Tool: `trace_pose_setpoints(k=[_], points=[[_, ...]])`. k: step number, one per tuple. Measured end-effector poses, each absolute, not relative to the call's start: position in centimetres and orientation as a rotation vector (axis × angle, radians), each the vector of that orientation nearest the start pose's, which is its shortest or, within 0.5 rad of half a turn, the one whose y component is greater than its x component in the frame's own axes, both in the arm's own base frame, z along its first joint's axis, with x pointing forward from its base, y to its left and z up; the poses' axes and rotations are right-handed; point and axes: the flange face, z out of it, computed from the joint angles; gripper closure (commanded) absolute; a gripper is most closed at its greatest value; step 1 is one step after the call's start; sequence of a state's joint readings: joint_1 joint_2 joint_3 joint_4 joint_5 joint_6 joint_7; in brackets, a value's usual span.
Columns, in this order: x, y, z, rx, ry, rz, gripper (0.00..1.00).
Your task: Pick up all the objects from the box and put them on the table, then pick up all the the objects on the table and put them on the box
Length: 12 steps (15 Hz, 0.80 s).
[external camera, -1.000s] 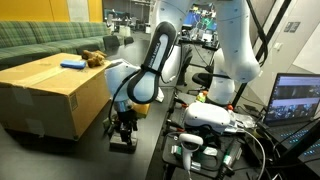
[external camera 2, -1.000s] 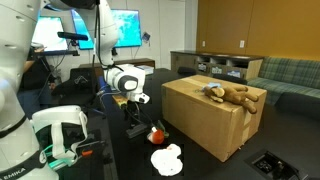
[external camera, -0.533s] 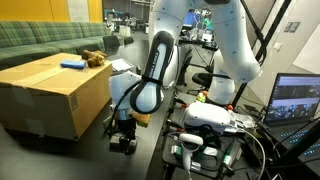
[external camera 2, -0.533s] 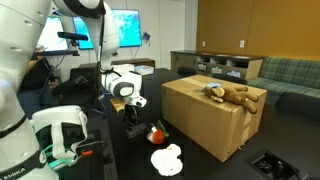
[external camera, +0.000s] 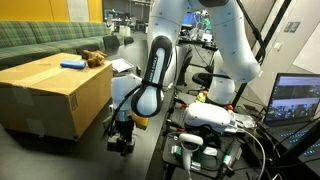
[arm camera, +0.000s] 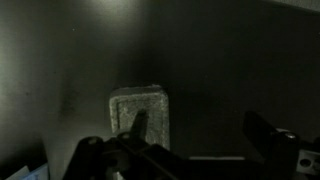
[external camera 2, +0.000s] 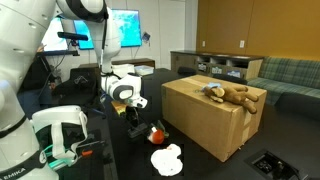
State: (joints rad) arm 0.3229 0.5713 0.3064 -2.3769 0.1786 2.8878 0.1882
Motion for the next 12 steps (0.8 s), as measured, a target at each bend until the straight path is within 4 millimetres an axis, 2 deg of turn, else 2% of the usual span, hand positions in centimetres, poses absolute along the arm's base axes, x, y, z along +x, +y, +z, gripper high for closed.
trace_pose_setpoints(k=[7, 12], points=[[39.1, 28.5, 9.7, -2.941, -0.452, 0.155, 0.0], [40.1, 27.0, 9.5, -2.963, -0.491, 0.131, 0.0]])
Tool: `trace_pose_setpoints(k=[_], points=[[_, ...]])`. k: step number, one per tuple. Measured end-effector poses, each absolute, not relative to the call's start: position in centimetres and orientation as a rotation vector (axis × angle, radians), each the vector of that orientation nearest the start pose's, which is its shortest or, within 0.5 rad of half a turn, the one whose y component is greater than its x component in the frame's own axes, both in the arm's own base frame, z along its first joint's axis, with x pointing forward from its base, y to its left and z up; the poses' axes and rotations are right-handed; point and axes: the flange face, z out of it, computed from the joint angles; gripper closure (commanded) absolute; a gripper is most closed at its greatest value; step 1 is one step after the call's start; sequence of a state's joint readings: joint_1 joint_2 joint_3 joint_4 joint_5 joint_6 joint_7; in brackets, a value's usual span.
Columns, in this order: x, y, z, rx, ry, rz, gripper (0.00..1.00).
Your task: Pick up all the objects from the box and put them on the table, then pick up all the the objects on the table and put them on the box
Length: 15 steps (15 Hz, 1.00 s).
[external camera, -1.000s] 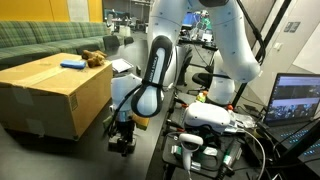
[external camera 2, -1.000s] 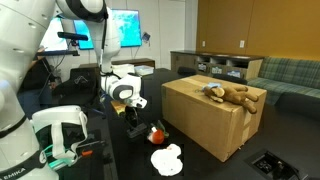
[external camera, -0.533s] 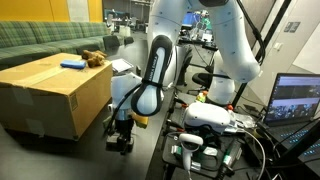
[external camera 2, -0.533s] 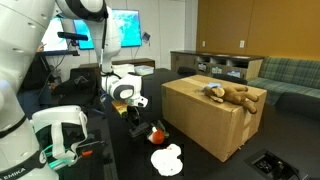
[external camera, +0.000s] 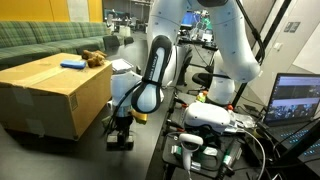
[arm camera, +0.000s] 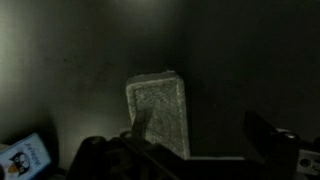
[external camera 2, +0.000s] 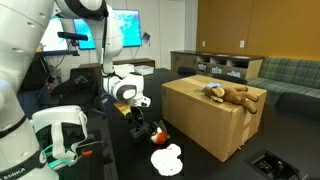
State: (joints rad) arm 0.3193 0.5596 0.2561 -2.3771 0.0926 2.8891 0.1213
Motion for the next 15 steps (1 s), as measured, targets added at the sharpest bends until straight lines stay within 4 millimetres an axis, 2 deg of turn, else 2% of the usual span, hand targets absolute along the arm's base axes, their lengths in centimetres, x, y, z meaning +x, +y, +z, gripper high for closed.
trace_pose_setpoints(k=[8, 15], points=[[41.8, 23.8, 9.0, -2.998, -0.519, 0.11, 0.0], [42.4, 22.4, 8.3, -2.997, -0.572, 0.115, 0.0]])
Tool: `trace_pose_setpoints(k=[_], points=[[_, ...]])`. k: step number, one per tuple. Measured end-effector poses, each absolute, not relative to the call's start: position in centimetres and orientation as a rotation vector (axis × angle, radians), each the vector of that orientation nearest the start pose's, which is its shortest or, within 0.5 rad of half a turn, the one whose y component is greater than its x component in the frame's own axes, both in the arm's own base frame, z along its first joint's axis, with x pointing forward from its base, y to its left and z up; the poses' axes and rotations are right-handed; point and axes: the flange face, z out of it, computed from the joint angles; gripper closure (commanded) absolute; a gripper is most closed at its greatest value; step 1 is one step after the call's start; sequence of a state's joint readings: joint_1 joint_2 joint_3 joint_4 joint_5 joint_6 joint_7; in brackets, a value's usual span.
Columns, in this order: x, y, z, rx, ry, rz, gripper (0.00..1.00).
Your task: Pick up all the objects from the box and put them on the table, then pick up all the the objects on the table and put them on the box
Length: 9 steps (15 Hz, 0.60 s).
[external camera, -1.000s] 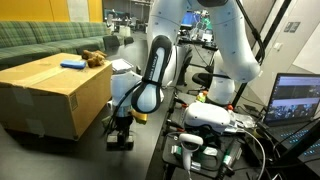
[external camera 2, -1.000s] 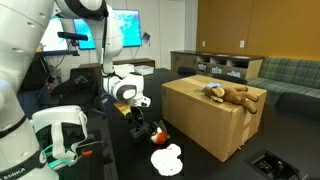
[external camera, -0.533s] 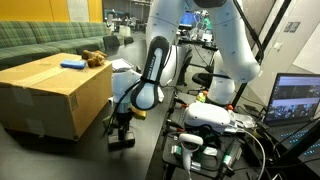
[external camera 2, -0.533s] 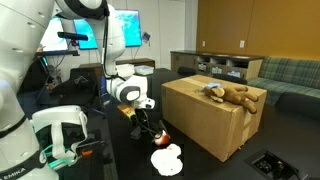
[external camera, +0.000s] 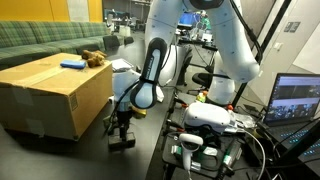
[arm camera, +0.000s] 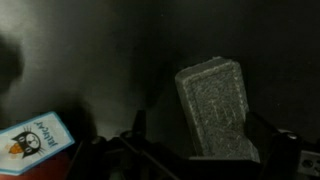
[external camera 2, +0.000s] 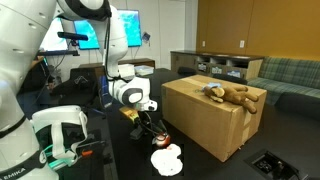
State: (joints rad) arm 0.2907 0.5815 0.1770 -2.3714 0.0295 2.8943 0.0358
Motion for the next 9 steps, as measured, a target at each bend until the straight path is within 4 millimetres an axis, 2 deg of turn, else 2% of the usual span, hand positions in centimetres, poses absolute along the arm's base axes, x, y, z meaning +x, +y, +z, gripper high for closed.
trace_pose_setpoints(k=[7, 8, 9], points=[[41.6, 23.0, 7.1, -2.923, -0.662, 0.167, 0.0], [41.5, 23.0, 6.8, -2.917, -0.667, 0.178, 0.16], [41.3, 23.0, 6.5, -2.912, -0.671, 0.189, 0.26]])
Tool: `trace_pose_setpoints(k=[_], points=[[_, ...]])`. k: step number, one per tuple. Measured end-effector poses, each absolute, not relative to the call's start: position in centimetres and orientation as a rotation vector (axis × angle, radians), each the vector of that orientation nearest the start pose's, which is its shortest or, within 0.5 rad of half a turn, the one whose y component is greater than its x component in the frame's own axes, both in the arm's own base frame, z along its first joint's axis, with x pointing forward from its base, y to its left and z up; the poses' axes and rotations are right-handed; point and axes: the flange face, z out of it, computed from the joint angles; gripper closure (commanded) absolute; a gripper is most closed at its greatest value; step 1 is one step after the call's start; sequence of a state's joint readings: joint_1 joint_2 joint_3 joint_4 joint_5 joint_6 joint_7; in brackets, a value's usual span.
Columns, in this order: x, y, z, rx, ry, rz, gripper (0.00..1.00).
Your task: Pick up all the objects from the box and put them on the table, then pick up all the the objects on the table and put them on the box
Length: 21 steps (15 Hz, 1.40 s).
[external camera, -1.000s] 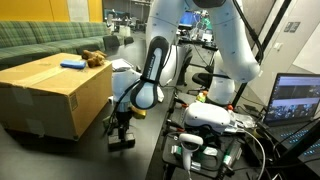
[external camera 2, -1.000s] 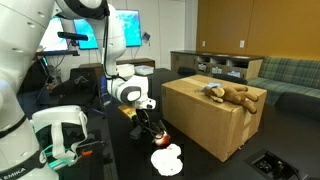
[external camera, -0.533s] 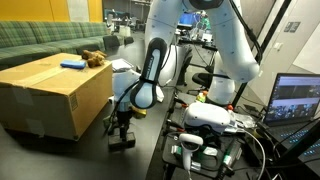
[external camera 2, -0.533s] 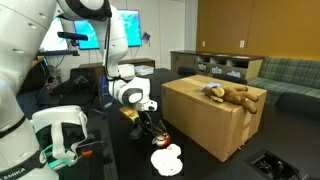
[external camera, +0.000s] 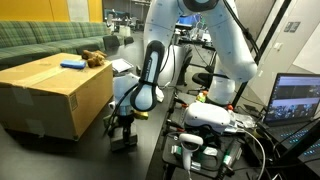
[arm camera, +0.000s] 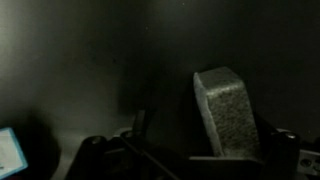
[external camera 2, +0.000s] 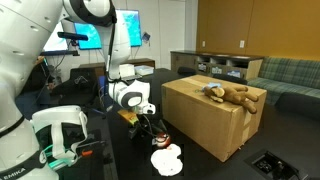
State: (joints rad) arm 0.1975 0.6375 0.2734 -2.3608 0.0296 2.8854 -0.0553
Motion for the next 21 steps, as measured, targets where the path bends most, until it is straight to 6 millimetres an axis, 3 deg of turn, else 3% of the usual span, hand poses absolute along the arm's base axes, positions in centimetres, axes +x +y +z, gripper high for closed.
trace_pose_setpoints(k=[5, 16, 21], points=[[41.7, 22.5, 6.3, -2.912, -0.659, 0.193, 0.64], [41.7, 22.9, 6.7, -2.909, -0.674, 0.223, 0.65], [41.7, 24.0, 10.0, -2.92, -0.727, 0.321, 0.65]])
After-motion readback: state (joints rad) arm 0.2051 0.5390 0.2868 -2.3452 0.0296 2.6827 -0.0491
